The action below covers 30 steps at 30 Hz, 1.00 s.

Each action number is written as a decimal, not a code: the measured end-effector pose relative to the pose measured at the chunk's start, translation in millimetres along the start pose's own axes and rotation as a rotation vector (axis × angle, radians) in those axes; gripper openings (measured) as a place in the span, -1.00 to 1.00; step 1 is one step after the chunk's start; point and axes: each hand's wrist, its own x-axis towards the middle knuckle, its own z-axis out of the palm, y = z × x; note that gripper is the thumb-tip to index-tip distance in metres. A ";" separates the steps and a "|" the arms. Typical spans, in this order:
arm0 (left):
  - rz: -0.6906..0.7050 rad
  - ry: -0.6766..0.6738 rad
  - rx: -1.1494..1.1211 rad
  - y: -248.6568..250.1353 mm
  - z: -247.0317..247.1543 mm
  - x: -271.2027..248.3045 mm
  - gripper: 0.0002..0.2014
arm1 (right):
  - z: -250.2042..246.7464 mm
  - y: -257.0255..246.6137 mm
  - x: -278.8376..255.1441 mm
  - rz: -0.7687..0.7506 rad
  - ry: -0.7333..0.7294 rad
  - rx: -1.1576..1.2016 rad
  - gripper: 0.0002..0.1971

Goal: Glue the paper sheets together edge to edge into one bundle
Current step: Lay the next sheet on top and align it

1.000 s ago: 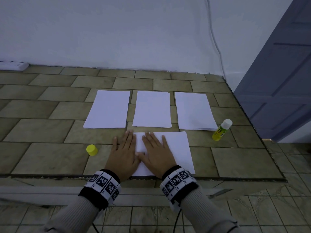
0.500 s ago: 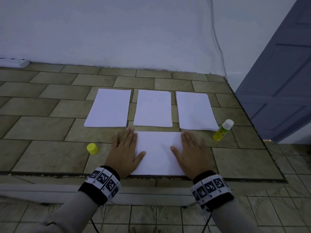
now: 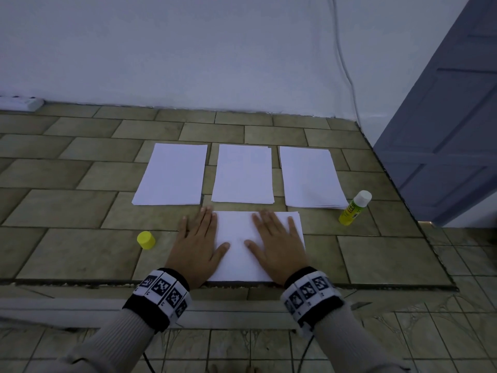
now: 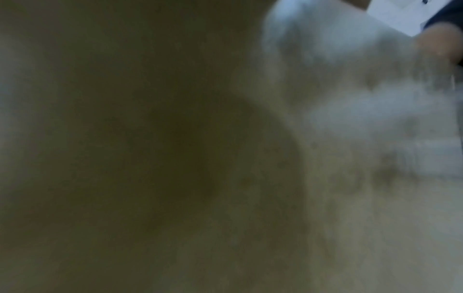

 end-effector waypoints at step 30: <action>-0.032 -0.113 -0.043 6.3 -13.7 -1.4 0.30 | -73.5 36.3 33.7 0.036 -0.301 -0.133 -0.53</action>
